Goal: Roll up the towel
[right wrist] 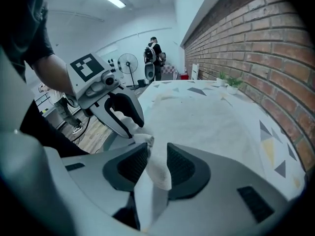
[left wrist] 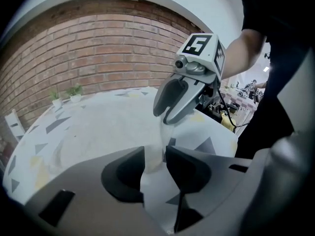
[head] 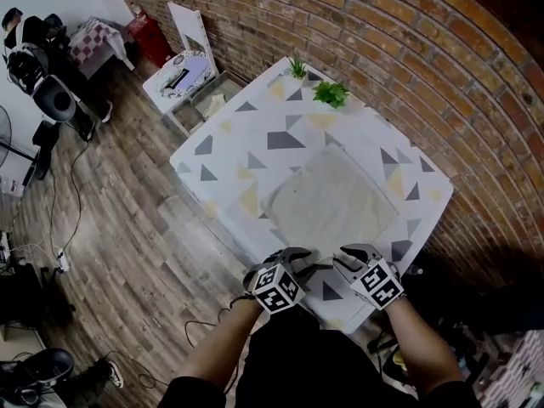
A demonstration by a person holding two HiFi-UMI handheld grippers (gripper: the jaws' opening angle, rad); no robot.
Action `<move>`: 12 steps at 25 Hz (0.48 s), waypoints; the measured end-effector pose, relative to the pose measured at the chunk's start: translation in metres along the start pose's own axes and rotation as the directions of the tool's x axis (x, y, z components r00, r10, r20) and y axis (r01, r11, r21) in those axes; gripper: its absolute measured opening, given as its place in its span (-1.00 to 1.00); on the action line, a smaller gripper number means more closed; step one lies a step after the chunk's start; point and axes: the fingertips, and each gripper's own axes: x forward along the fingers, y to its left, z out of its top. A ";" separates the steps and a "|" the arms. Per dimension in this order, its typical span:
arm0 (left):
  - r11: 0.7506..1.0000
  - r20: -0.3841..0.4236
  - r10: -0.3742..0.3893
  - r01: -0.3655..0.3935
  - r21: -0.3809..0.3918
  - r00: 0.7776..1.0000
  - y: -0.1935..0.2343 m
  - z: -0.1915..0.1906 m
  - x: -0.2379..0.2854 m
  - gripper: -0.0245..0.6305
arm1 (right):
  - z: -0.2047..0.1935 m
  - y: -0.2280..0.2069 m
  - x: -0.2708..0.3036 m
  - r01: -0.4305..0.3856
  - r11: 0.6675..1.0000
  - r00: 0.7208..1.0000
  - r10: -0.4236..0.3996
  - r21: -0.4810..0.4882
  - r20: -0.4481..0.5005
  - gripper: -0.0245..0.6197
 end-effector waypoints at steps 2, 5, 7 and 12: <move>1.000 0.015 0.008 -0.008 0.000 1.000 0.001 0.004 0.001 -0.50 | 0.000 -0.002 0.003 0.011 1.000 1.000 -0.011 -0.002 -0.002 -0.63; 1.000 0.016 0.008 -0.008 0.018 1.000 0.001 0.009 0.009 -0.57 | -0.003 -0.004 0.013 0.012 1.000 1.000 -0.012 0.015 -0.014 -0.79; 0.999 0.016 -0.001 0.000 0.051 1.000 -0.002 0.012 0.012 -0.62 | -0.005 -0.003 0.020 0.005 1.000 1.000 -0.005 0.026 -0.027 -0.80; 0.987 -0.038 -0.043 0.049 0.156 0.998 -0.018 0.014 0.024 -0.62 | -0.013 0.003 0.029 -0.019 0.999 0.998 0.020 0.027 -0.062 -0.81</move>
